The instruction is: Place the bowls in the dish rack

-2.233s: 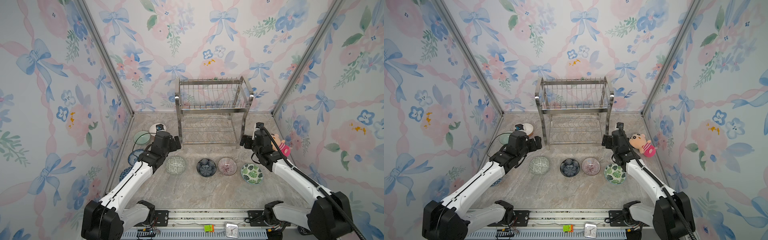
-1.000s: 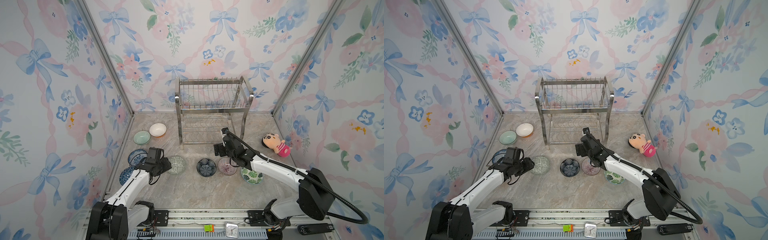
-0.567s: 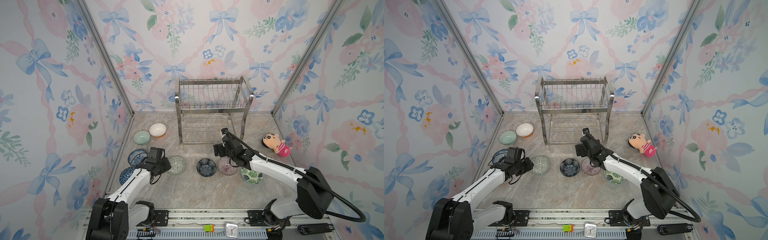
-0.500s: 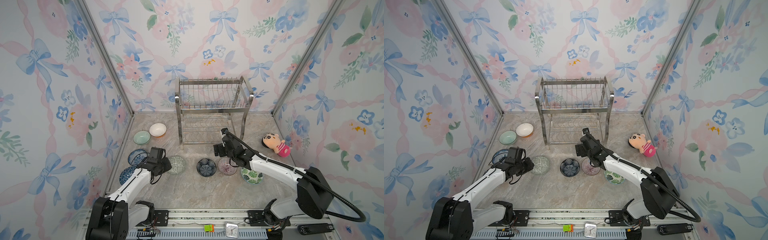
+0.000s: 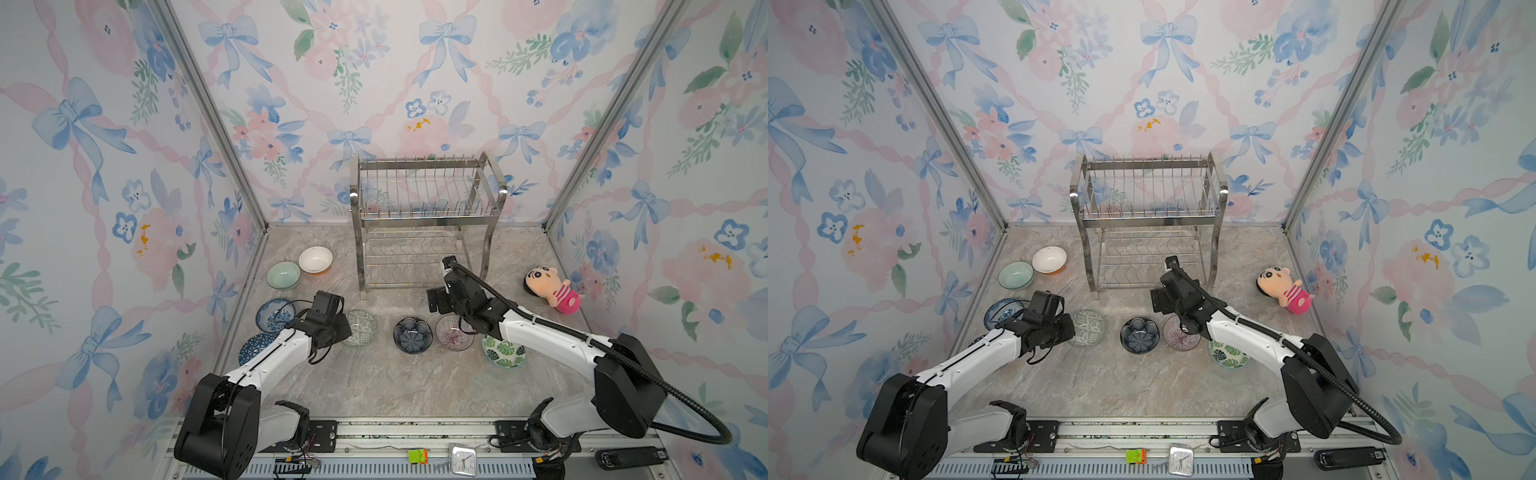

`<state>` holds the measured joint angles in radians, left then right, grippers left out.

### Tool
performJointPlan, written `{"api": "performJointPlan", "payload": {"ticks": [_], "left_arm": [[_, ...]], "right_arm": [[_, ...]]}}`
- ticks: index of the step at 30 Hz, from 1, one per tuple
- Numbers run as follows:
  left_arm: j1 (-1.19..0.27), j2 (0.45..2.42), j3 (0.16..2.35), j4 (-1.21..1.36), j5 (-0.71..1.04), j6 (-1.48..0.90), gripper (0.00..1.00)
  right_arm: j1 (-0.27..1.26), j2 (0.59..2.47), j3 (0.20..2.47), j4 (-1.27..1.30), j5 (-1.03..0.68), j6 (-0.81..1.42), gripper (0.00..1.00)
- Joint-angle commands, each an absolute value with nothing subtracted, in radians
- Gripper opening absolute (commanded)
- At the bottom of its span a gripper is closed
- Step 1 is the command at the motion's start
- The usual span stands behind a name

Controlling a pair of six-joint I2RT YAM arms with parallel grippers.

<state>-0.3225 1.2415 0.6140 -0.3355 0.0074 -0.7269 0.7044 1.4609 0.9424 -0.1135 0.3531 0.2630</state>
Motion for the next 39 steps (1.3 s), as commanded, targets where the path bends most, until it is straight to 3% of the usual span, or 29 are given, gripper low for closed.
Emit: {"api": "performJointPlan", "payload": {"ticks": [1,13,28,35,39], "left_arm": [[-0.339,1.276,0.664,-0.296,-0.007,-0.736,0.23],[-0.412,1.452,0.82,-0.255,-0.015,-0.748,0.24],[-0.438,1.521,0.846,-0.206,0.011,-0.756,0.25],[-0.42,1.468,0.844,-0.221,0.0,-0.713,0.32],[-0.38,1.421,0.836,-0.258,0.015,-0.692,0.41]], "right_arm": [[0.719,1.432,0.945,-0.141,0.37,0.276,0.96],[0.717,1.415,0.918,-0.139,0.373,0.278,0.97],[0.719,1.431,0.925,-0.142,0.358,0.288,0.97],[0.734,1.426,0.94,-0.161,0.345,0.305,0.97],[0.754,1.441,0.955,-0.17,0.35,0.316,0.97]]}}
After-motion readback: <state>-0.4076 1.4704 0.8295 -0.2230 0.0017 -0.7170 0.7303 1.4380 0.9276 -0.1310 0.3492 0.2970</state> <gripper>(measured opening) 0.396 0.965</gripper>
